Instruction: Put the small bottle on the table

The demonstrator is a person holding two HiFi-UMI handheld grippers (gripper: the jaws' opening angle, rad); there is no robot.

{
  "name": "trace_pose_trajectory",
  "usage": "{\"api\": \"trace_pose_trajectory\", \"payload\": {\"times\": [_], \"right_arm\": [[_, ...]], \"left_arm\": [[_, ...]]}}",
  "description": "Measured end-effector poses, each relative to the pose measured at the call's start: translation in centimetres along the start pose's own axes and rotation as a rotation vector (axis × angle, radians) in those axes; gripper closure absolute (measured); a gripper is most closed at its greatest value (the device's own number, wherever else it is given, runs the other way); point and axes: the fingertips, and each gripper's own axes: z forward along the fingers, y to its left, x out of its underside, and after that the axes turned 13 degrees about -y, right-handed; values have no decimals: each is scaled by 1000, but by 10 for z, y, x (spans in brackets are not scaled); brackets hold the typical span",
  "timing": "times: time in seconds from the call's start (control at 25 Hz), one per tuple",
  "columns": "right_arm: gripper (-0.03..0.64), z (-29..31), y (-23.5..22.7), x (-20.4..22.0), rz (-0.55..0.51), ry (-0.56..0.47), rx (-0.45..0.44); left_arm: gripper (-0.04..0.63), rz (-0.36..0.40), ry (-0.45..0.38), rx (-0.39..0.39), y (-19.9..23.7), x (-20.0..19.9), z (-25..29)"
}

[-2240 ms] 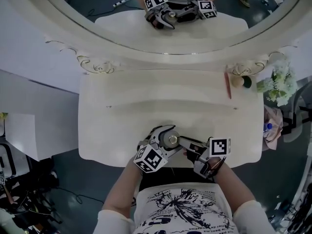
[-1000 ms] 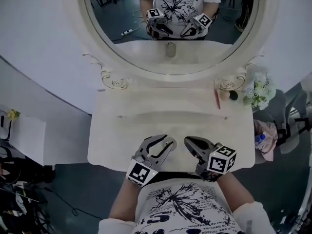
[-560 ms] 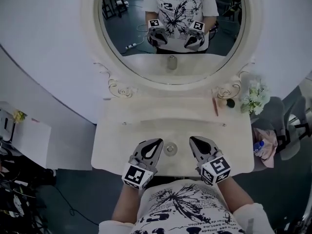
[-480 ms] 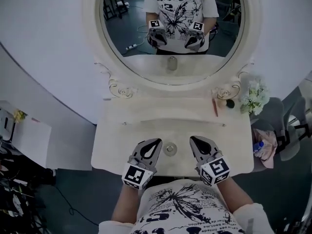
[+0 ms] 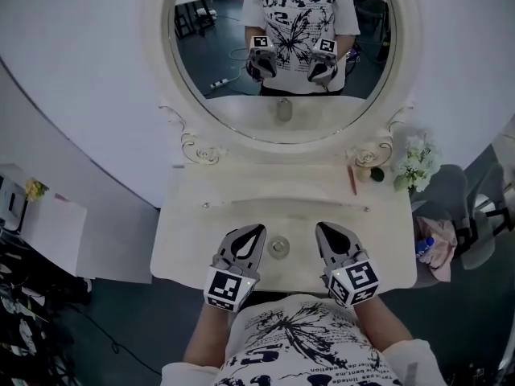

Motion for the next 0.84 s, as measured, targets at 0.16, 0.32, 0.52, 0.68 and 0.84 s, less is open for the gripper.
{"api": "trace_pose_trajectory", "payload": {"times": [0.16,0.32,0.52,0.68,0.84], "right_arm": [[600,-1,-2,-3,-44,-2,-2],[600,-1,-5,-5,-29,-8,5],[600,2,0,-9,-55,-15,-16],[600,4,3,-11,-77,-18,-24],[600,4,3,-12,-83,-20,-19]], "left_arm": [[575,-61,-20,-30,2,-5,1],[575,-114,-37,-45,4,-11,1],[575,-103,-23,-82,12,-11,-2],[575,-95,-11,-94,15,-10,-3],[575,-95,-12,-98,15,-11,-2]]}}
